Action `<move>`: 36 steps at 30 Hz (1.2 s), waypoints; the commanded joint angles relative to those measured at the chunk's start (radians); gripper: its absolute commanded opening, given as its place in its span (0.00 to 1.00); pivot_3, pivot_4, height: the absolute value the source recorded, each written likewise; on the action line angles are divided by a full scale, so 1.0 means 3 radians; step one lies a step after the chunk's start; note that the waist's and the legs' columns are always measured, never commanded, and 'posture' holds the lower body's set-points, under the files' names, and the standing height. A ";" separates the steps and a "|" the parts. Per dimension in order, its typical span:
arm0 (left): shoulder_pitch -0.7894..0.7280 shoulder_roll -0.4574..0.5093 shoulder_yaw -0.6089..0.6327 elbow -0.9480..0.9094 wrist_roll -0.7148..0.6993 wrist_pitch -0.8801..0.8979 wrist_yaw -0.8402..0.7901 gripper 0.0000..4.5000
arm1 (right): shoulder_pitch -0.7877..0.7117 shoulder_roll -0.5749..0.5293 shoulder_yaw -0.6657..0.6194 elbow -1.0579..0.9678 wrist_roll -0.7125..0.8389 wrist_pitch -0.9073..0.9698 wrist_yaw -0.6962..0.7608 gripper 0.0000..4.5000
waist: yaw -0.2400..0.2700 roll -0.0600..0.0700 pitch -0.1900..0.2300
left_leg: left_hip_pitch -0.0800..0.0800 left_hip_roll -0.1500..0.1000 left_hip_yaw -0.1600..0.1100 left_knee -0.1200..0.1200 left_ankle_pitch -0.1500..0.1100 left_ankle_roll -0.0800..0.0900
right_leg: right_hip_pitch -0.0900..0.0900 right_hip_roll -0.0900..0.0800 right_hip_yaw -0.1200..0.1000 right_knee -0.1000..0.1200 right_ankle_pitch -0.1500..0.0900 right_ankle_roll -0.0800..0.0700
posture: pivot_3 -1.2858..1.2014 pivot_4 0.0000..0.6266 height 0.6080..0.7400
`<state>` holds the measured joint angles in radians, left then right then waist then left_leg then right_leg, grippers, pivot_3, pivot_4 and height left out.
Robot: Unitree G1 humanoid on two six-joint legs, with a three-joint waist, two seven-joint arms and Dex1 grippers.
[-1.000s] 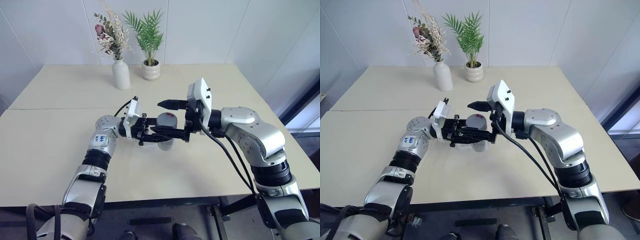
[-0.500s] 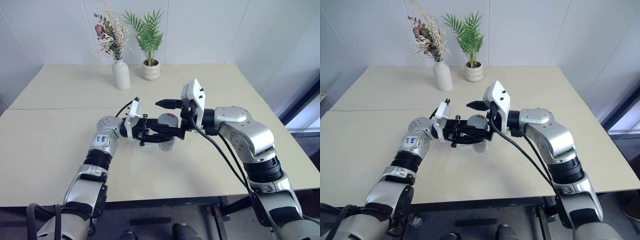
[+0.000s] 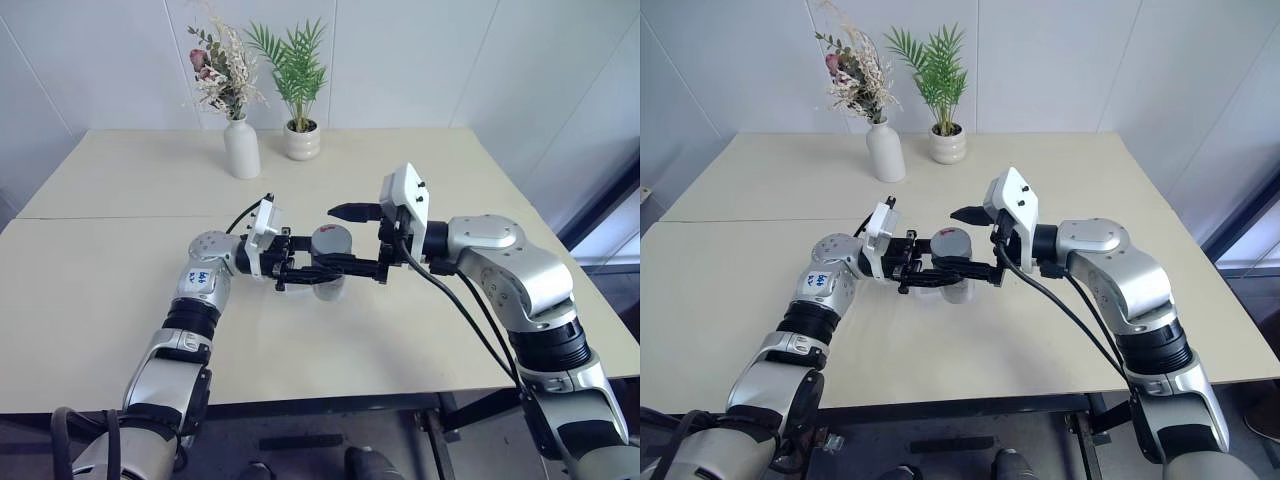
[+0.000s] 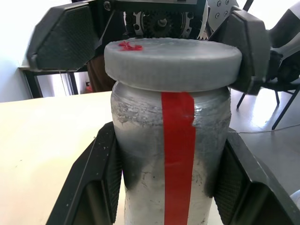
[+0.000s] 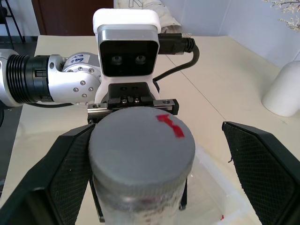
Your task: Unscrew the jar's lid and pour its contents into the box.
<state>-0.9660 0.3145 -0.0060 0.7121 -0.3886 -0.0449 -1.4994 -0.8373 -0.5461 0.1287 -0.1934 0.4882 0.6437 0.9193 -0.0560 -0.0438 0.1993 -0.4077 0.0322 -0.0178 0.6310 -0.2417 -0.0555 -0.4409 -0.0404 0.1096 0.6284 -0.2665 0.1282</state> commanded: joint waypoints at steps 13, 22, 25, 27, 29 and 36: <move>-0.0030 0.0010 0.0038 -0.0085 -0.0020 -0.0015 -0.0062 0.47 | 0.0111 -0.0223 -0.0262 -0.0223 0.0064 0.0097 -0.0048 0.99 | 0.0000 0.0000 0.0000 | 0.0000 0.0000 0.0000 0.0000 0.0000 0.0000 | 0.0000 0.0000 0.0000 0.0000 0.0000 0.0000 | 0.52 0.24 1.00; -0.0017 0.0020 0.0036 -0.0096 -0.0016 -0.0016 -0.0069 0.47 | 0.0245 -0.0310 -0.0320 -0.0459 0.0206 0.0227 -0.0019 0.99 | 0.0001 0.0000 0.0000 | 0.0000 0.0000 0.0000 0.0000 0.0000 0.0000 | 0.0000 0.0000 0.0000 0.0000 0.0000 0.0000 | 0.52 0.24 1.00; -0.0019 0.0023 0.0036 -0.0093 -0.0013 -0.0018 -0.0067 0.47 | 0.0261 -0.0333 -0.0357 -0.0553 0.0283 0.0292 -0.0030 0.99 | 0.0000 0.0000 0.0000 | 0.0000 0.0000 0.0000 0.0000 0.0000 0.0000 | 0.0000 0.0000 0.0000 0.0000 0.0000 0.0000 | 0.52 0.24 1.00; -0.0021 0.0023 0.0037 -0.0088 -0.0012 -0.0021 -0.0068 0.47 | 0.0258 -0.0318 -0.0378 -0.0617 0.0336 0.0336 -0.0059 0.99 | 0.0002 0.0000 0.0000 | 0.0000 0.0000 0.0000 0.0000 0.0000 0.0000 | 0.0000 0.0000 0.0000 0.0000 0.0000 0.0000 | 0.52 0.24 1.00; -0.0023 0.0021 0.0036 -0.0082 -0.0012 -0.0026 -0.0074 0.47 | 0.0242 -0.0287 -0.0391 -0.0649 0.0376 0.0364 -0.0103 0.99 | 0.0003 0.0000 0.0000 | 0.0000 0.0000 0.0000 0.0000 0.0000 0.0000 | 0.0000 0.0000 0.0000 0.0000 0.0000 0.0000 | 0.52 0.24 1.00; -0.0042 -0.0018 0.0012 -0.0049 -0.0006 -0.0042 -0.0101 0.47 | 0.0144 -0.0136 -0.0300 -0.0556 0.0335 0.0309 -0.0181 0.99 | 0.0000 0.0000 0.0000 | 0.0001 0.0000 0.0000 0.0000 0.0000 0.0000 | 0.0000 0.0000 0.0000 0.0000 0.0000 0.0000 | 0.52 0.24 1.00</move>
<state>-0.9660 0.3127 -0.0063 0.7124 -0.3875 -0.0456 -1.4999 -0.7723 -0.5882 0.0468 -0.3489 0.5817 0.7558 0.8675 -0.0559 -0.0438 0.1993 -0.4076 0.0322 -0.0178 0.6311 -0.2416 -0.0554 -0.4409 -0.0403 0.1098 0.6285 -0.2665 0.1282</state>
